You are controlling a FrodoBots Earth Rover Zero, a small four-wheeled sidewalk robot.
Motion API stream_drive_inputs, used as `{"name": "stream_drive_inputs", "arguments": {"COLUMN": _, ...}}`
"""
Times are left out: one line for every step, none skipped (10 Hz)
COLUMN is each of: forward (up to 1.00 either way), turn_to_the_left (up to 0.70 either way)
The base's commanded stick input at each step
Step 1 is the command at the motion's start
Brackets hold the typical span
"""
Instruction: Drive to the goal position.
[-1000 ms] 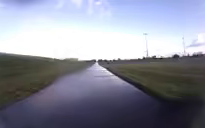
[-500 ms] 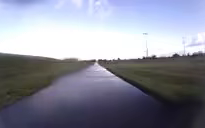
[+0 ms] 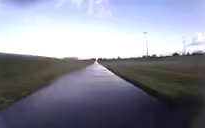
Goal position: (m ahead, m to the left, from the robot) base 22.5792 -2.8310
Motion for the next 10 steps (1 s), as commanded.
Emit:
{"name": "stream_drive_inputs", "arguments": {"forward": 0.45, "turn_to_the_left": 0.0}}
{"name": "stream_drive_inputs", "arguments": {"forward": 0.45, "turn_to_the_left": 0.0}}
{"name": "stream_drive_inputs", "arguments": {"forward": 0.45, "turn_to_the_left": 0.0}}
{"name": "stream_drive_inputs", "arguments": {"forward": 0.45, "turn_to_the_left": 0.0}}
{"name": "stream_drive_inputs", "arguments": {"forward": 0.45, "turn_to_the_left": 0.0}}
{"name": "stream_drive_inputs", "arguments": {"forward": 0.45, "turn_to_the_left": 0.0}}
{"name": "stream_drive_inputs", "arguments": {"forward": 0.45, "turn_to_the_left": 0.0}}
{"name": "stream_drive_inputs", "arguments": {"forward": 0.45, "turn_to_the_left": 0.0}}
{"name": "stream_drive_inputs", "arguments": {"forward": 0.45, "turn_to_the_left": 0.0}}
{"name": "stream_drive_inputs", "arguments": {"forward": 0.45, "turn_to_the_left": 0.0}}
